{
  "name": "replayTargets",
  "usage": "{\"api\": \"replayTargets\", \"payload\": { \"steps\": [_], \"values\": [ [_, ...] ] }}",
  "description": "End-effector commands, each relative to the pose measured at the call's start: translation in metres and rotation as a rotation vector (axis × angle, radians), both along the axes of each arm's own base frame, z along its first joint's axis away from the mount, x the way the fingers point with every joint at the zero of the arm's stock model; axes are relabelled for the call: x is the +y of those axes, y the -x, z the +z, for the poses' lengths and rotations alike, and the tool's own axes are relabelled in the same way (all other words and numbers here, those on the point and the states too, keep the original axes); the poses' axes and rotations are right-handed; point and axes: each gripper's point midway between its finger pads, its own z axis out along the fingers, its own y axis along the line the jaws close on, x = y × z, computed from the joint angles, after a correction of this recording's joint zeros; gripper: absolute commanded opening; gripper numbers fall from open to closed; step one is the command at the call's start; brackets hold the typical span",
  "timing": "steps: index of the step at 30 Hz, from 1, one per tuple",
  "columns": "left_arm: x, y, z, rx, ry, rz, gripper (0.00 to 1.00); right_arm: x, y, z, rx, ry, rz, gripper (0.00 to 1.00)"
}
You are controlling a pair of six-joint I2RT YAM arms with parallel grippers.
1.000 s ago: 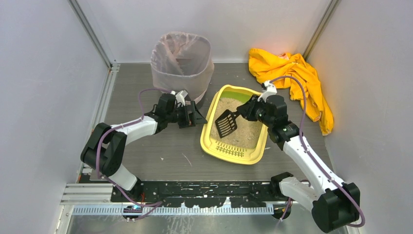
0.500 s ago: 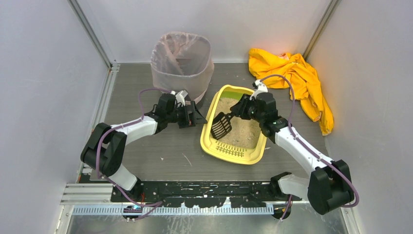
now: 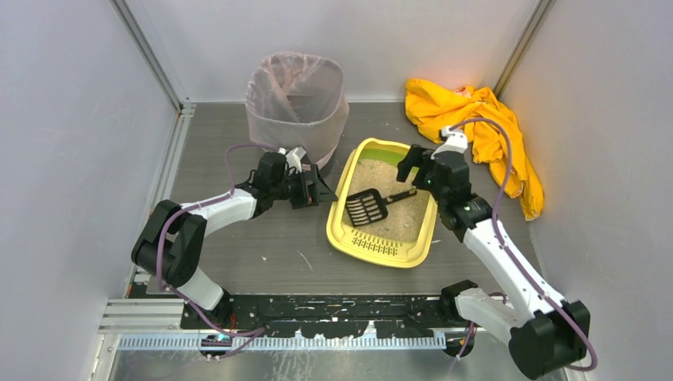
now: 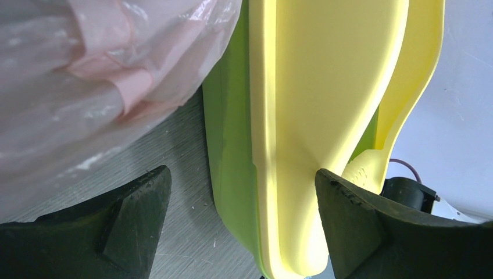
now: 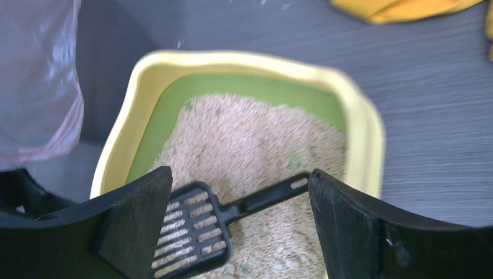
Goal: Clean the litter box
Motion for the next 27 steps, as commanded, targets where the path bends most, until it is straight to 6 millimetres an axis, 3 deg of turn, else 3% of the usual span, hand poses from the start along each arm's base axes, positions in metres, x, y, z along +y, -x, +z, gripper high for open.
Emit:
{"api": "replayTargets", "payload": {
  "steps": [1,6,15,27],
  "values": [
    [-0.008,-0.007,0.028,-0.088,0.049,-0.026,0.93,-0.045,0.005,0.054,-0.146,0.042,-0.177,0.92],
    [-0.008,-0.007,0.031,-0.089,0.055,-0.012,0.95,-0.041,0.016,0.060,-0.154,-0.007,-0.158,0.92],
    [-0.013,-0.010,0.039,-0.121,0.150,0.021,1.00,-0.013,0.021,0.041,-0.057,-0.114,-0.061,0.97],
    [-0.013,-0.017,0.005,-0.051,0.079,0.022,1.00,-0.014,0.041,0.040,-0.080,-0.136,-0.032,0.97]
  ]
}}
